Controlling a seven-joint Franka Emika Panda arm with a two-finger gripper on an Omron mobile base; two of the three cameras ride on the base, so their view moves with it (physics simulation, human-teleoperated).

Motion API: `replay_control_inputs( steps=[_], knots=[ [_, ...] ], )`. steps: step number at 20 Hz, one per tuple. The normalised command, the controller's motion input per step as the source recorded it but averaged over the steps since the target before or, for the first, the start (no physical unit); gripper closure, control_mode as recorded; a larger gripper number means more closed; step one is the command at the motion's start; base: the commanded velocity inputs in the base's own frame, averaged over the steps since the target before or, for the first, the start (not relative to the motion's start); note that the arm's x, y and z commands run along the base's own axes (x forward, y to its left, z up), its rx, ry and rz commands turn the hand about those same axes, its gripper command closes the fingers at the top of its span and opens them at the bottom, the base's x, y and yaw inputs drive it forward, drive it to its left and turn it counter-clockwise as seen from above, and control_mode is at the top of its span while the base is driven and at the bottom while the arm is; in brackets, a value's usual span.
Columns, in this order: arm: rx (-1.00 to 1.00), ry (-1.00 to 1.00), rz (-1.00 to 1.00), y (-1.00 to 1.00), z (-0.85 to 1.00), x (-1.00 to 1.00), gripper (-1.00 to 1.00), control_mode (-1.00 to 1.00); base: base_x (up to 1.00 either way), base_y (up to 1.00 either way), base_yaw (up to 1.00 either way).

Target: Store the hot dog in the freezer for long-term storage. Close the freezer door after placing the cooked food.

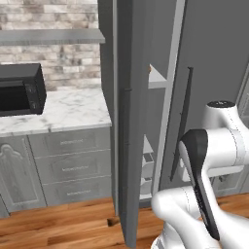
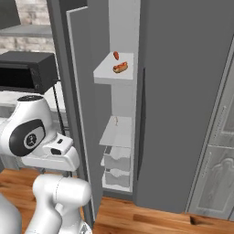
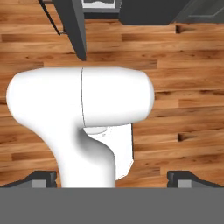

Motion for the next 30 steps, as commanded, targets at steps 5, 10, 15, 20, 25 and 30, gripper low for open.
replay_control_inputs(
  steps=[5, 10, 15, 20, 25, 30],
  knots=[
    [0.00, -0.07, -0.02, 0.14, 0.00, 0.07, -1.00, -1.00, 0.00, 0.00, 0.00],
    [0.00, -0.30, -0.23, 0.67, 0.00, 0.25, -1.00, -1.00, 0.00, 0.00, 0.00],
    [-0.07, -0.34, -0.21, 0.77, 0.01, 0.50, -1.00, -1.00, 0.00, 0.00, 0.00],
    [-0.22, -0.18, -0.24, 0.74, 0.01, 0.80, -1.00, -1.00, 0.00, 0.00, 0.00],
    [-0.39, 0.00, -0.44, 0.71, 0.00, 0.73, -1.00, -1.00, 0.00, 0.00, 0.00],
    [-0.27, -0.07, -0.59, 0.56, 0.00, 0.49, -1.00, -1.00, 0.00, 0.00, 0.00]
  ],
)
